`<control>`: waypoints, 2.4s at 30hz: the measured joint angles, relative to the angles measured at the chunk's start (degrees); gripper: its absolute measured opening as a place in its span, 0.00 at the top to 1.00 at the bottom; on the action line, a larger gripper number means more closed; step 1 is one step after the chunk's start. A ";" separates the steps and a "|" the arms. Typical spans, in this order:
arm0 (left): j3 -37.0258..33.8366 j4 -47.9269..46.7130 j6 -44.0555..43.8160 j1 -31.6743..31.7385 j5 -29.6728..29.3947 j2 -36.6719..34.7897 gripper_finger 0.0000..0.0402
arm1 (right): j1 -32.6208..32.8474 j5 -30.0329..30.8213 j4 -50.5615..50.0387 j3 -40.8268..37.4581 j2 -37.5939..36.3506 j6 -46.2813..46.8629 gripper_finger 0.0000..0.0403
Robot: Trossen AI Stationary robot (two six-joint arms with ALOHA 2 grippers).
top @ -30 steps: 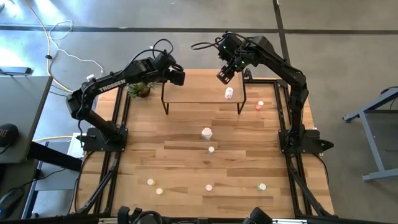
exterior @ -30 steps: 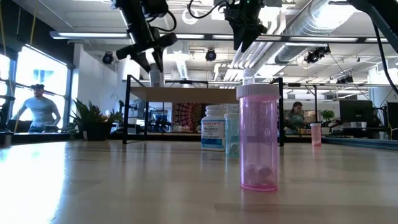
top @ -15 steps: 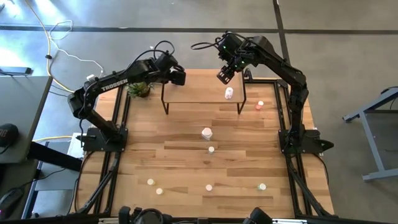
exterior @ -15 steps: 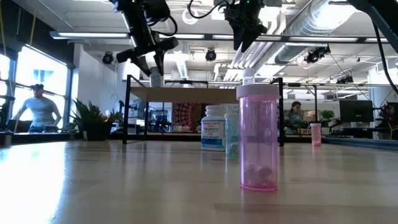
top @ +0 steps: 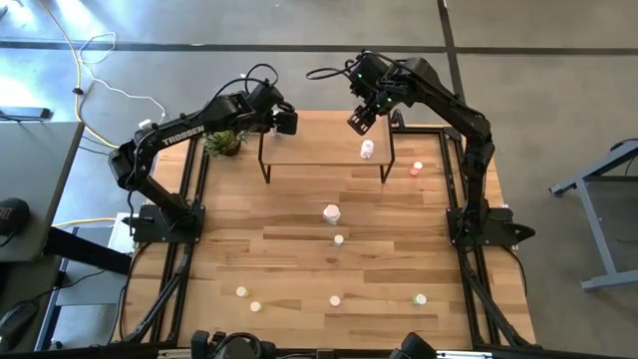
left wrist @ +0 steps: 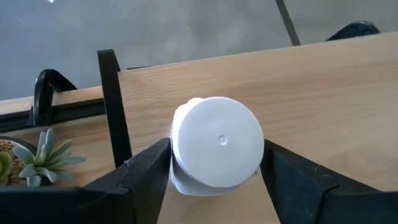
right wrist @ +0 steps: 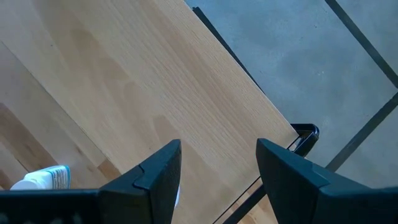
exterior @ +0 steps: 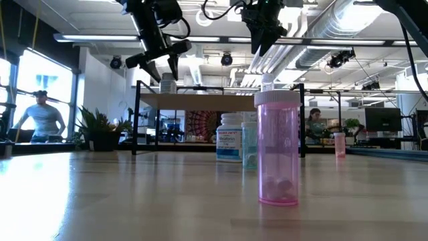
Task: Pick and place medicine bottles onto shelf by color
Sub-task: Put the left white pill bottle on the shelf, then put the top blue pill bottle on the shelf
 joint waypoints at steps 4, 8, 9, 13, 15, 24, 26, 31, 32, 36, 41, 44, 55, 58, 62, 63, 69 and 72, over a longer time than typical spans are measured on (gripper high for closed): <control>0.00 0.00 -1.03 0.00 2.07 0.00 0.42 | 0.02 0.00 0.00 0.00 0.00 -0.02 0.51; 0.00 0.00 -1.07 -0.02 2.18 0.00 0.42 | 0.02 0.01 0.00 0.00 0.00 -0.67 0.51; 0.00 0.00 -1.07 -0.02 2.18 0.00 0.42 | 0.02 0.02 0.00 0.00 0.00 -0.89 0.51; 0.00 0.01 -1.04 -0.02 2.18 -0.03 0.42 | 0.02 0.03 0.00 0.00 0.00 -1.03 0.51; 0.00 0.00 -1.01 -0.02 2.20 -0.25 0.42 | 0.01 0.02 -0.01 0.00 0.00 -1.07 0.51; 0.00 -0.08 0.22 -0.02 1.75 -3.57 0.43 | 0.27 0.00 -0.87 0.00 0.00 -0.89 0.51; 0.00 -0.14 1.75 -0.05 1.78 -4.60 0.43 | 0.75 0.04 -1.89 0.00 0.00 -0.89 0.51; 0.00 -0.48 5.46 -0.80 3.18 -7.53 0.43 | 2.68 -2.15 -2.62 0.00 -0.85 1.22 0.51; 0.00 -0.48 6.67 -0.96 3.80 -8.28 0.43 | 3.18 -2.87 -2.62 0.00 -1.21 1.78 0.51; 0.00 -0.48 11.71 -2.27 7.49 -11.25 0.43 | 5.20 -5.28 -2.63 0.00 -2.45 4.56 0.51; 0.00 -0.63 19.69 -4.93 13.48 -14.37 0.43 | 8.73 -5.70 -2.62 0.02 -3.78 8.69 0.51; 0.00 -1.35 23.12 -7.10 16.79 -15.93 0.43 | 11.82 -5.64 -2.62 0.00 -3.78 11.11 0.51; -3.84 -7.88 26.54 -16.51 20.19 -23.24 0.43 | 24.31 -4.70 -2.64 -9.54 -3.82 22.89 0.51; -8.65 -6.23 24.41 -18.59 20.19 -26.39 0.43 | 27.21 -5.55 -2.64 -13.02 -3.82 27.05 0.51; -13.93 -3.17 22.51 -20.37 20.09 -29.62 0.43 | 30.51 -8.03 -1.48 -17.58 -3.82 32.23 0.51; -14.94 -2.63 22.27 -20.77 20.07 -30.18 0.43 | 31.23 -8.40 -0.90 -18.73 -3.81 33.70 0.51; -17.93 -0.23 23.51 -23.29 19.95 -31.96 0.43 | 34.92 -11.10 3.15 -24.45 -3.71 40.34 0.51; -18.01 -0.03 24.14 -24.06 19.95 -32.08 0.43 | 36.28 -11.06 5.70 -26.72 -3.80 43.35 0.51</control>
